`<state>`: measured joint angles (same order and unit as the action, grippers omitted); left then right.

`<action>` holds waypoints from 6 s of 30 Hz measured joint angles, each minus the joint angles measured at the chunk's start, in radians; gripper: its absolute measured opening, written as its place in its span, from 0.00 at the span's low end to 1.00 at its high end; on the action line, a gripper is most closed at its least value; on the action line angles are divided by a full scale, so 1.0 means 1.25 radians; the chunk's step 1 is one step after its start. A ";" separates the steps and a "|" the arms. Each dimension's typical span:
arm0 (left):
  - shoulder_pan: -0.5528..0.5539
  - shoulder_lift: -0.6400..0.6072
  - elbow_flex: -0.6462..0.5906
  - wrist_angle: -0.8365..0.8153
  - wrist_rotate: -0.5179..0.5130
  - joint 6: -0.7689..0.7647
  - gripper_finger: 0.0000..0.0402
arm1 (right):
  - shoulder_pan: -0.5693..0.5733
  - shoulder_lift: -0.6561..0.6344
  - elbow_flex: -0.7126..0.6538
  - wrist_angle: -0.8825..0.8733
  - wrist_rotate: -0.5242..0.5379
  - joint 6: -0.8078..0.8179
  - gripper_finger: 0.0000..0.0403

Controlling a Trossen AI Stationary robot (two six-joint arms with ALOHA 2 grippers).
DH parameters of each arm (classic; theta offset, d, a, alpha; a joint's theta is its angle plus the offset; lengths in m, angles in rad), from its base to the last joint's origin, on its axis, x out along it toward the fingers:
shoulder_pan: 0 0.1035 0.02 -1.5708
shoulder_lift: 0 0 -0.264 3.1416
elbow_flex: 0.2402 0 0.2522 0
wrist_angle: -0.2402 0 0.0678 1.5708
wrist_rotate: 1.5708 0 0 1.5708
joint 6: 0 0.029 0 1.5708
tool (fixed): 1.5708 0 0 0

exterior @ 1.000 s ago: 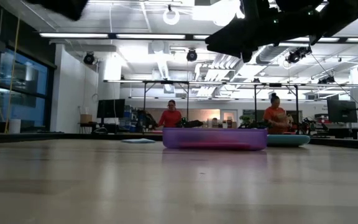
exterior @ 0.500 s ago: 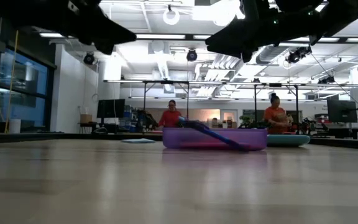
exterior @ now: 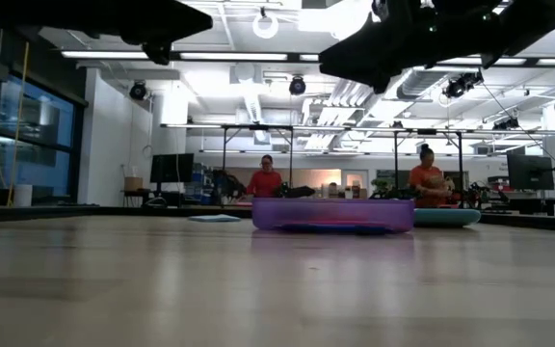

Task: Pack school essentials
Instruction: Put the blue pen into the violet supply box

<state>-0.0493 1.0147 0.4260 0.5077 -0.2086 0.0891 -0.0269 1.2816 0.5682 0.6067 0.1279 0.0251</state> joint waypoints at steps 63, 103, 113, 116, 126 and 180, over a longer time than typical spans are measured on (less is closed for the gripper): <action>-0.014 -0.056 0.000 -0.050 -0.117 0.030 0.00 | 0.072 0.367 0.242 -0.537 0.064 0.210 0.27; -0.023 -0.060 0.000 -0.058 -0.114 0.036 0.00 | 0.141 0.320 0.182 -0.549 0.191 0.172 0.01; -0.055 -0.099 0.000 -0.056 -0.114 0.019 0.00 | 0.191 0.249 -0.060 0.198 0.184 0.126 0.00; -0.057 -0.100 0.000 -0.051 -0.114 0.009 0.00 | 0.178 0.249 -0.048 0.319 0.160 0.038 0.00; -0.057 -0.100 0.000 -0.022 -0.114 0.013 0.00 | 0.114 0.248 0.073 0.422 0.051 -0.124 0.00; -0.066 -0.099 0.000 0.006 -0.115 0.015 0.00 | -0.043 0.293 0.177 -0.510 0.053 0.016 0.00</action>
<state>-0.1314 0.8909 0.4263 0.5150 -0.3530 0.1081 -0.0801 1.6479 0.7898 -0.0308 0.1941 0.0447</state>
